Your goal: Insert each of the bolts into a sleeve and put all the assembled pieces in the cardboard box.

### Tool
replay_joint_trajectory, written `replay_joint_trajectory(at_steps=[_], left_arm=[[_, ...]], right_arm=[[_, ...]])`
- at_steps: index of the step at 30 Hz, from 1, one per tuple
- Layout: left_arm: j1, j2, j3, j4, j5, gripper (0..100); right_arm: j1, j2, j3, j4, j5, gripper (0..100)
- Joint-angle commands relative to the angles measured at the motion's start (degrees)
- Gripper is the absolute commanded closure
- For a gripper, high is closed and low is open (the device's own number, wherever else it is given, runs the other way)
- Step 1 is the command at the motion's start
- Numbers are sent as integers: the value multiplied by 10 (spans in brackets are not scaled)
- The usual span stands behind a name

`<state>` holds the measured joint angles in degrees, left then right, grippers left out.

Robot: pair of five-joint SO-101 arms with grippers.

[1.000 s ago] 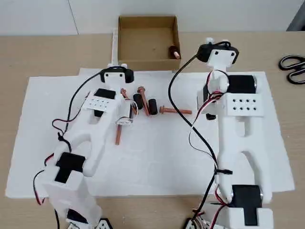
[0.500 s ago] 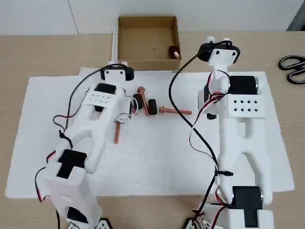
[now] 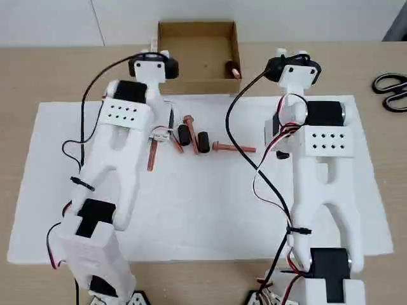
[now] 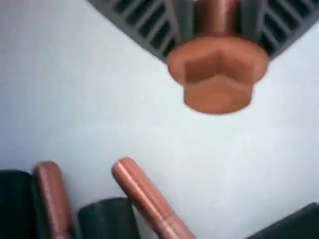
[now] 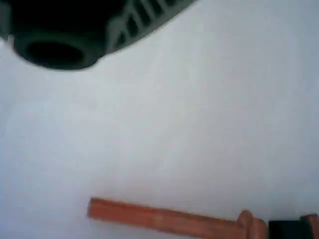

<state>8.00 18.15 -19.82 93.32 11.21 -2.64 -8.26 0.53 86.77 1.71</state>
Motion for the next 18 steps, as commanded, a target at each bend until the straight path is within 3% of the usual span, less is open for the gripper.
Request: replay_joint_trajectory(at_steps=[1, 6, 18], left_arm=[[-3, -5, -102, 56, -15, 994], [-2, -21, -160, 72, -18, 994], [-4, -143, -60, 71, -21, 994]], right_arm=[[0, -36, -11, -2, -2, 989], [0, -81, -13, -2, -2, 989], [0, -293, 130, -51, -1, 989]])
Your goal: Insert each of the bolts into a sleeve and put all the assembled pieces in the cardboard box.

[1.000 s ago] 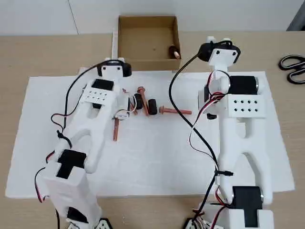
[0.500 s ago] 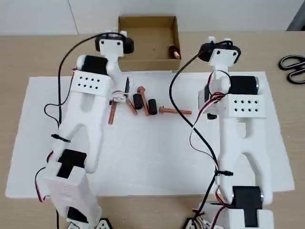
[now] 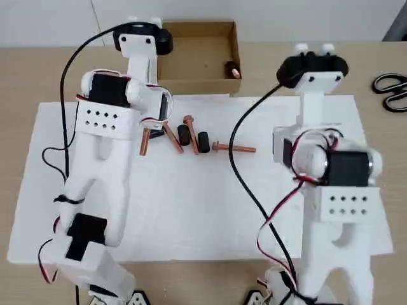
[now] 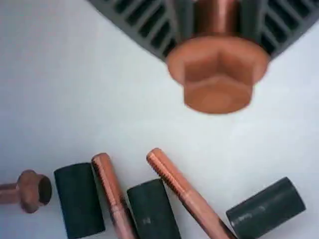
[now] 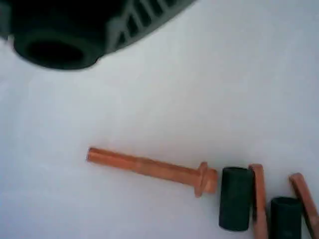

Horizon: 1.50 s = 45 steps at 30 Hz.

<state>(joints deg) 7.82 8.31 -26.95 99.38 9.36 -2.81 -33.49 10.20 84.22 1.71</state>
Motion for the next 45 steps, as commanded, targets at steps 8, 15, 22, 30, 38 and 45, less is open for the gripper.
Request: replay_joint_trajectory(at_steps=[8, 15, 22, 30, 38, 45], left_arm=[[-4, -66, 32, 11, -3, 994], [-4, -81, 33, 11, -2, 994], [1, -82, 33, 11, 0, 994], [1, -82, 33, 10, 21, 994], [1, -82, 32, 10, 41, 994], [1, -82, 32, 10, 42, 994]], right_arm=[[4, -130, 120, -68, 0, 989], [5, -176, 147, -72, 30, 989], [4, -192, 179, -109, 32, 989], [4, -196, 249, -175, 29, 989], [0, -262, 370, -299, 31, 994], [0, -368, 542, -449, 32, 995]])
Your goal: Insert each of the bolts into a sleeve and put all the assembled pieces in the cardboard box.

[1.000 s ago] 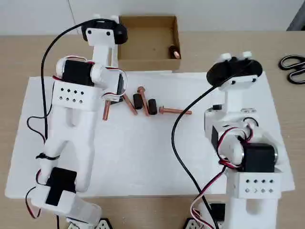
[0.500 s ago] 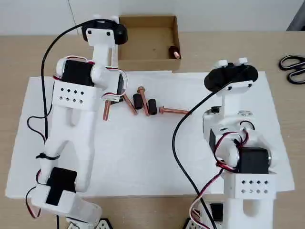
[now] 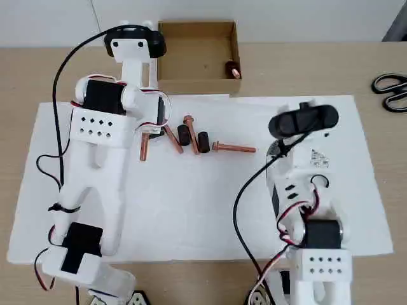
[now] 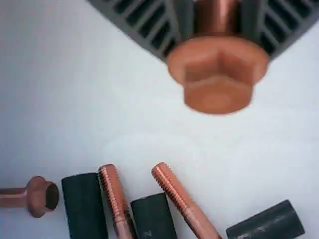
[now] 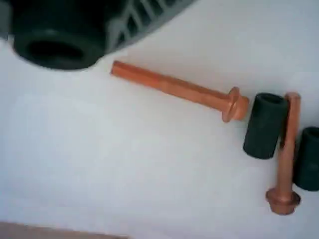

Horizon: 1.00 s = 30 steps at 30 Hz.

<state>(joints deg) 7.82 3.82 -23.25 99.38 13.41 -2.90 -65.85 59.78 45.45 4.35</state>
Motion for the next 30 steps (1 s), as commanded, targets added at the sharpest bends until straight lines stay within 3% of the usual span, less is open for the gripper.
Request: replay_joint_trajectory(at_steps=[1, 9, 18, 30], left_arm=[[1, -37, -5, 10, 2, 994], [3, -37, -5, 5, 38, 994], [71, -37, -6, 0, 41, 994], [72, -208, -4, -2, 41, 995]], right_arm=[[1, -58, 69, -79, 5, 995], [-3, -168, 196, -155, 3, 995], [-51, -384, 358, -206, 5, 995], [-51, -378, 367, -201, 2, 995]])
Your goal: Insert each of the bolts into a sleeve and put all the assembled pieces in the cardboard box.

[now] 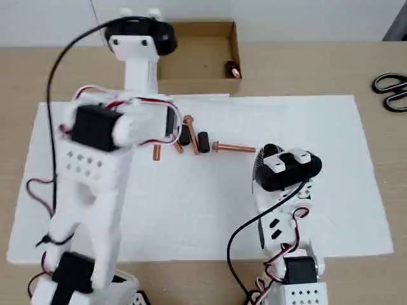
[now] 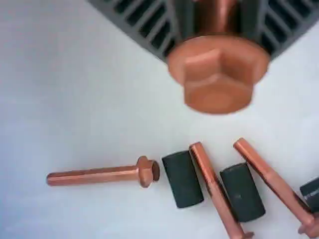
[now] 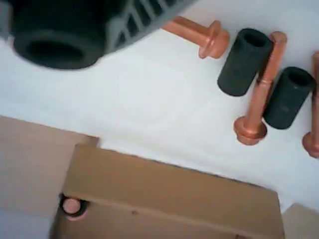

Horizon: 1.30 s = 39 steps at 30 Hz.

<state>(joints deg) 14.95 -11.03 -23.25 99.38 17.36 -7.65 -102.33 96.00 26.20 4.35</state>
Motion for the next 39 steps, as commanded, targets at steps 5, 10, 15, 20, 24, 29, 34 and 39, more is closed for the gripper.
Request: replay_joint_trajectory(at_steps=[5, 10, 15, 20, 24, 29, 34, 39], left_arm=[[1, -106, 10, -1, 4, 995], [1, -173, 55, -2, 18, 995], [0, -253, 135, -18, 18, 995], [-1, -333, 277, -91, 17, 995], [-1, -375, 393, -172, 18, 995], [0, -383, 478, -265, 18, 995], [1, -384, 514, -321, 18, 995], [1, -383, 515, -331, 18, 995]], right_arm=[[-5, -15, 4, 34, 1, 995], [-5, -15, 4, 58, 1, 995], [-5, -15, 4, 58, -22, 995], [-5, -15, 4, 58, -55, 995], [-5, -15, 4, 58, -54, 995], [-5, -15, 4, 68, -55, 995], [-5, -16, 3, 73, -55, 994], [-23, -16, 4, 73, -54, 995]])
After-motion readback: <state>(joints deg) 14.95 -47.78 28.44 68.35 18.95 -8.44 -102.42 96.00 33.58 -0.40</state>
